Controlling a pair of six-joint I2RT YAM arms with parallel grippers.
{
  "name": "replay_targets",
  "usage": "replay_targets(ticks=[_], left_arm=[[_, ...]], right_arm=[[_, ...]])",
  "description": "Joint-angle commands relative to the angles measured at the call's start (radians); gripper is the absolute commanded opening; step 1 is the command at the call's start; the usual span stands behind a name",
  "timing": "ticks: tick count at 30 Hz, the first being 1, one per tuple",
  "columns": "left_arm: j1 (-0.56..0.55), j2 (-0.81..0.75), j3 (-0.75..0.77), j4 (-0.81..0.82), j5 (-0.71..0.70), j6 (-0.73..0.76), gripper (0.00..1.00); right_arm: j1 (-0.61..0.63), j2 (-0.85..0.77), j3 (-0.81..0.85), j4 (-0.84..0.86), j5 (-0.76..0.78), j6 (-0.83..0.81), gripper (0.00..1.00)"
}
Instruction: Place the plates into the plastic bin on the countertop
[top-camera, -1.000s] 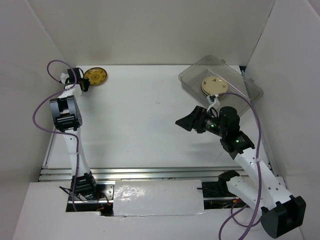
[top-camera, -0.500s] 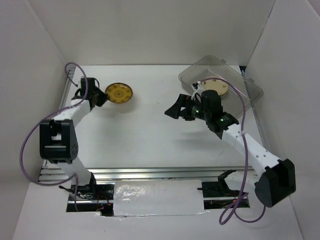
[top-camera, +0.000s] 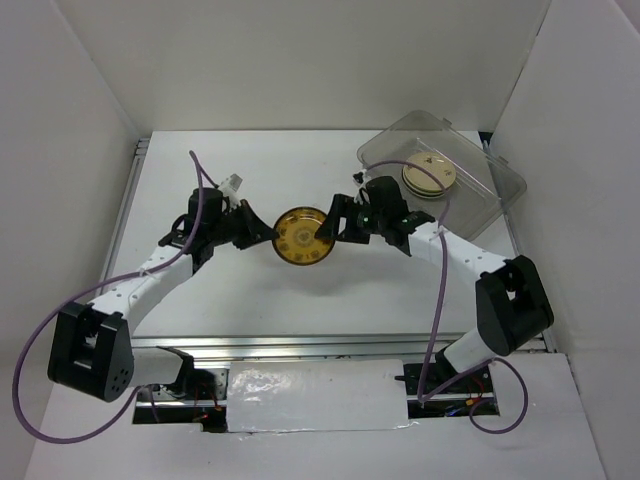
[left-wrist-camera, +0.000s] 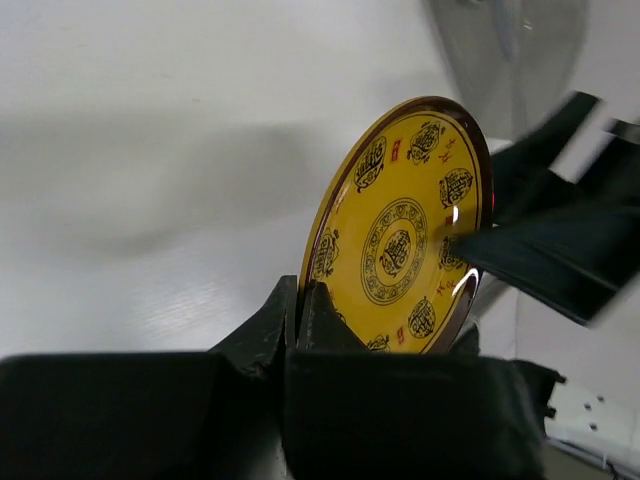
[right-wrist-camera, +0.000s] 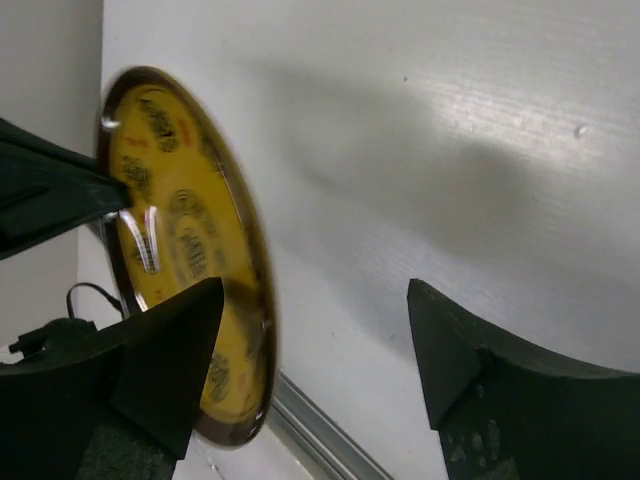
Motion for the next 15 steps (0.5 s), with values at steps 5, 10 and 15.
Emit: replay_targets(ticks=[5,10,15], left_arm=[[-0.057,-0.052,0.028,0.048,0.021,-0.010,0.22],[-0.076,-0.142,0.123,-0.237,-0.291,0.001,0.99],[-0.086,-0.354,0.143,-0.504,-0.560,0.034,0.99]], right_arm=[[0.015,-0.075,-0.067,0.064,0.024,0.045,0.00],[-0.072,-0.129,-0.044,-0.017,0.178,0.075,0.00],[-0.424,-0.061,0.057,-0.091,0.230,0.119,0.00]])
